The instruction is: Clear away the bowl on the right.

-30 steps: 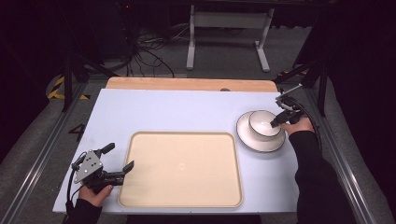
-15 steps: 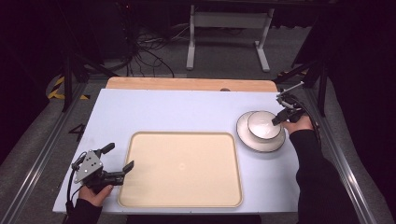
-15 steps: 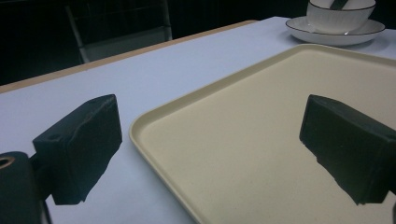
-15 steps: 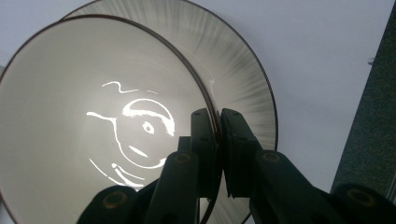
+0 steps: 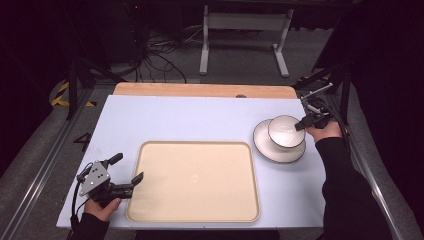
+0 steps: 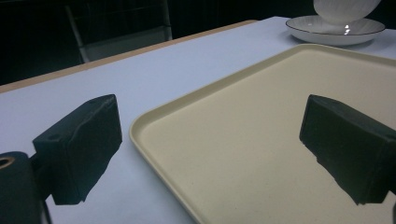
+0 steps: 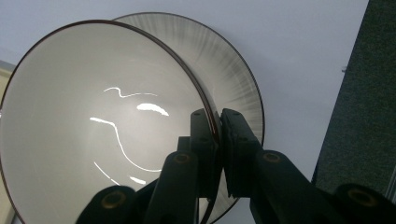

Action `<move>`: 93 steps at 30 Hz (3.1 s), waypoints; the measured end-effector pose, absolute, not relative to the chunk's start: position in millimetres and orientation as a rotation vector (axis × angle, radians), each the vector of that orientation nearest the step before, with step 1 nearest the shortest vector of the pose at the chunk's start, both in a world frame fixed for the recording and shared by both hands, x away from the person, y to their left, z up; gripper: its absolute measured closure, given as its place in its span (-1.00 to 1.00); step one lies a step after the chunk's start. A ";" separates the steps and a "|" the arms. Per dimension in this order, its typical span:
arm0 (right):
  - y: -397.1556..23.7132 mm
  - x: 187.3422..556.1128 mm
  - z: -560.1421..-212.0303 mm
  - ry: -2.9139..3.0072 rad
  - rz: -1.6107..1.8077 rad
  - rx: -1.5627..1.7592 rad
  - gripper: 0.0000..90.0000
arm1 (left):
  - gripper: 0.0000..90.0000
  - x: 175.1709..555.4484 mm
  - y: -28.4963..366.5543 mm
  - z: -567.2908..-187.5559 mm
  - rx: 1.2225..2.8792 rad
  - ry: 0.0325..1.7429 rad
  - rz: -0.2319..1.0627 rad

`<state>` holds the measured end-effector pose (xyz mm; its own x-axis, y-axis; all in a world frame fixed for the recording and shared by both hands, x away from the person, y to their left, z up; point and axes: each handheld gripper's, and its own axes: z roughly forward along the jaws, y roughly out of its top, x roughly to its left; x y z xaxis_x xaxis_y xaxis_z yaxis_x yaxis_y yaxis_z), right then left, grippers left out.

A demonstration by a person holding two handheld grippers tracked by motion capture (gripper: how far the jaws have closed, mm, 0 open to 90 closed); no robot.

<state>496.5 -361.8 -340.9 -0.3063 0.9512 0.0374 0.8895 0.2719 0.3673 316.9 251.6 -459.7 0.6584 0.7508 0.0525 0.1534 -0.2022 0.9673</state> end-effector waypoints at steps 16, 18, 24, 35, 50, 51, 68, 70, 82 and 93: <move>-353.2 486.4 -300.8 2.345 0.527 1.652 0.86 | -0.86 316.9 251.5 -459.6 1.720 0.736 0.643; -353.1 484.4 -294.1 2.342 0.526 1.642 0.85 | -0.86 316.9 251.6 -459.7 1.720 0.736 0.643; -351.2 480.3 -287.6 2.352 0.529 1.620 0.85 | -0.86 316.9 251.3 -459.7 1.719 0.736 0.644; -334.4 473.5 -281.3 2.396 0.529 1.544 0.85 | -0.86 317.0 251.4 -459.6 1.723 0.736 0.644; -280.4 460.9 -273.4 2.512 0.581 1.357 0.85 | -0.86 316.9 251.2 -459.8 1.719 0.734 0.645; -276.5 459.9 -273.2 2.518 0.585 1.347 0.85 | -0.86 316.9 251.2 -459.8 1.719 0.734 0.645; -220.9 442.7 -268.9 2.654 0.657 1.156 0.84 | -0.85 316.7 251.1 -459.7 1.721 0.733 0.646; -209.7 438.7 -268.4 2.680 0.681 1.121 0.84 | -0.85 316.7 251.1 -459.7 1.722 0.733 0.645; -165.6 424.4 -271.8 2.778 0.741 0.969 0.84 | -0.85 316.7 251.0 -459.8 1.720 0.730 0.645; -132.0 417.1 -279.1 2.841 0.782 0.866 0.84 | -0.85 316.8 251.1 -459.8 1.720 0.730 0.644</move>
<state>417.1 -132.0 -279.1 -0.8388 0.5387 0.0784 0.5030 0.7119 0.4901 316.8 251.1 -459.8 0.6614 0.7479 0.0563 0.1490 -0.2045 0.9675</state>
